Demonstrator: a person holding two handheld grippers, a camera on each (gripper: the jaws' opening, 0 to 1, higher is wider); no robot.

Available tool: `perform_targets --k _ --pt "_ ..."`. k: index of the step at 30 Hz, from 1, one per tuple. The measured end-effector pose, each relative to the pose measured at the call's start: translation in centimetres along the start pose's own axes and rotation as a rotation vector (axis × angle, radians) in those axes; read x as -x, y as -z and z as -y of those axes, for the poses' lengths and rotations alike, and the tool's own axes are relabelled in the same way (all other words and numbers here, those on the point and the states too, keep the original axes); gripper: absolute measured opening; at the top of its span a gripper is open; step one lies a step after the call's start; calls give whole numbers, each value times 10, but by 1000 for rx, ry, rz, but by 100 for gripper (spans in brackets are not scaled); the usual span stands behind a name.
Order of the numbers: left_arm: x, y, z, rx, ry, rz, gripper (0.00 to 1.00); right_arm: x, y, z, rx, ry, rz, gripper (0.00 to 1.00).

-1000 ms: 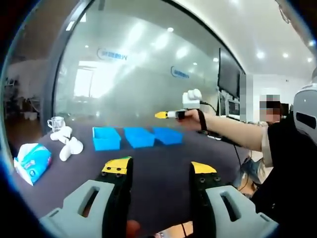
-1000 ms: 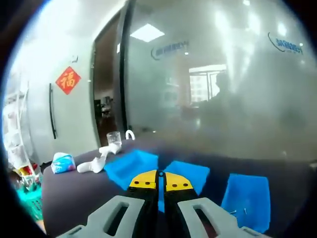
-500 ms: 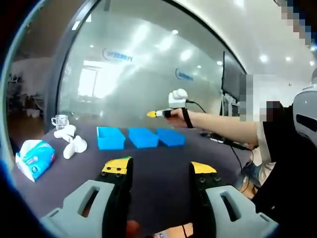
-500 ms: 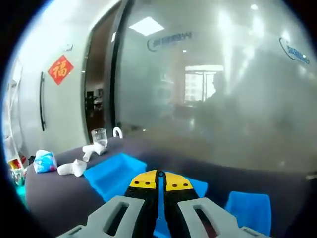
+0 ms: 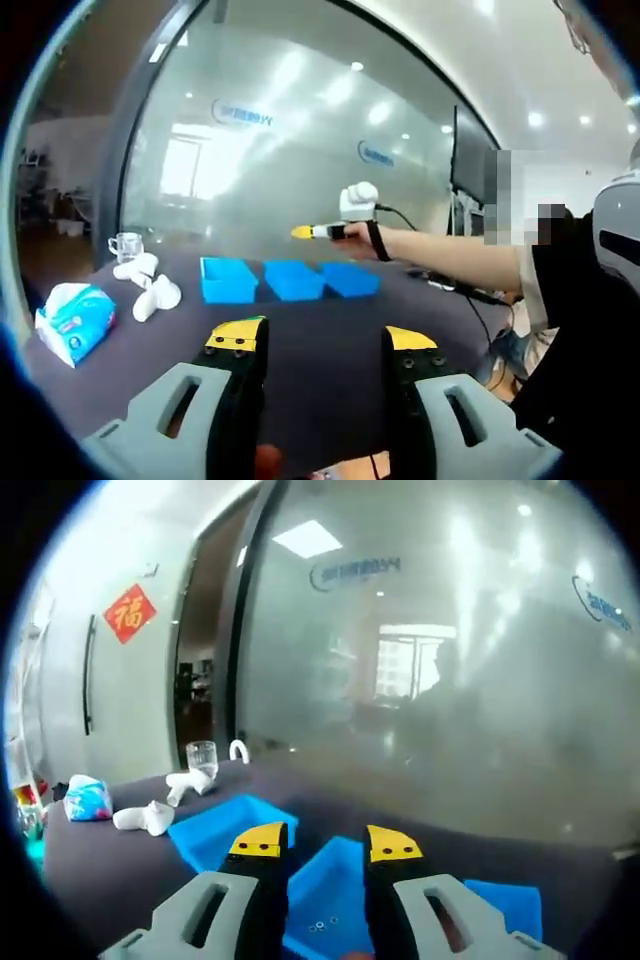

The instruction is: Sort the screws, nuts, and washers into the corresponding bins

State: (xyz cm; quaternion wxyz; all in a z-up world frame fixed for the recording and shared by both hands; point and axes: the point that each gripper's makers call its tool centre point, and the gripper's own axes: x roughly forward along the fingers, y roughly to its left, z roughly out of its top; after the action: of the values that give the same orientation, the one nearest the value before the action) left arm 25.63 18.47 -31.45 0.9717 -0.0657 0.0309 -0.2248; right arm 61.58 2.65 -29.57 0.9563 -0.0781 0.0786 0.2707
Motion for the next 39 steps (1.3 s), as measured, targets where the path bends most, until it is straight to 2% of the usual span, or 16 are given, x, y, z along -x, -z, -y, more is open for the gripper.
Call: perform_targets --k 4,8,13,20,26,32,39 --pt "0 -2 -7 5 -13 9 43 16 -3 -5 3 -21 21 27" --pt "0 -2 -17 8 -29 12 43 42 -5 -7 10 -44 54 28" --pt "-3 -8 -31 14 -47 25 43 94 -4 -9 -25 -73 108 29" --pt "-10 -18 -38 0 -47 42 43 175 12 -6 -70 -73 156 30" --pt "-18 -22 -40 -14 -33 45 43 245 29 12 -109 -14 194 33" --pt "-22 -23 -40 -11 -27 41 43 293 52 50 -130 62 197 35" --pt "-22 -20 -39 -22 -39 30 44 339 76 72 -153 126 185 37"
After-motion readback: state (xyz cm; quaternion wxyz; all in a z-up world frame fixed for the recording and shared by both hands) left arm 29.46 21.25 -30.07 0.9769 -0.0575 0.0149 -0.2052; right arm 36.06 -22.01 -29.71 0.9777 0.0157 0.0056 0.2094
